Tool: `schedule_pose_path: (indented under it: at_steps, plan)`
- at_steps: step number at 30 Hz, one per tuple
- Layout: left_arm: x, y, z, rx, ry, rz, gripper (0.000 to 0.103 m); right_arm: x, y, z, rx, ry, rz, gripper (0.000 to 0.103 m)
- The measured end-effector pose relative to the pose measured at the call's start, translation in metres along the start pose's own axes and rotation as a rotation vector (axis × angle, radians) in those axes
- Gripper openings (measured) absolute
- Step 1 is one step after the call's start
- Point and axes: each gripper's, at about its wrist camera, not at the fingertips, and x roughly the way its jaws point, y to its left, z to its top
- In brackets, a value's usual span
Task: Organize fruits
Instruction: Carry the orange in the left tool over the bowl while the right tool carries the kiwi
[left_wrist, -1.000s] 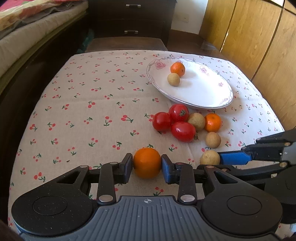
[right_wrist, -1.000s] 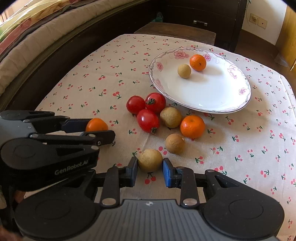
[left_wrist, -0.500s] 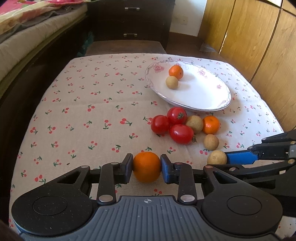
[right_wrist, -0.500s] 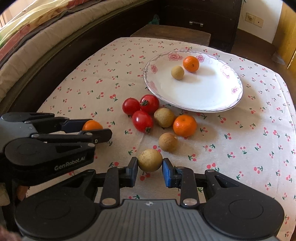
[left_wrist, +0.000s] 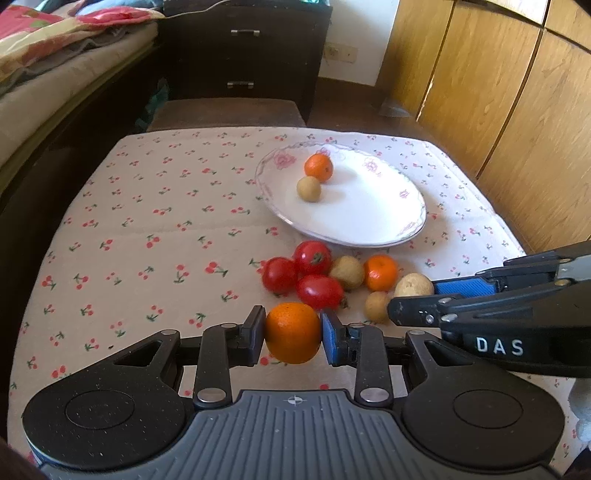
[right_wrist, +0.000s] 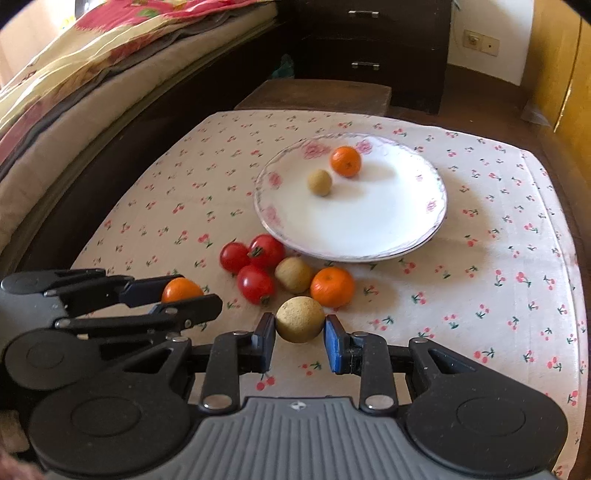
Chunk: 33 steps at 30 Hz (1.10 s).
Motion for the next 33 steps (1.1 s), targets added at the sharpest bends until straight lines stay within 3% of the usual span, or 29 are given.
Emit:
schedule_pose_path:
  at_steps: [16,33]
  plan:
    - [0.020,-0.023,0.049,0.012,-0.053,0.001,0.040,0.001,-0.038,0.039,0.080,-0.065,-0.054,0.030]
    - [0.067,-0.024,0.079,0.008,-0.023,0.027,0.040,0.045,-0.062,0.068,0.101,-0.023,-0.069,0.031]
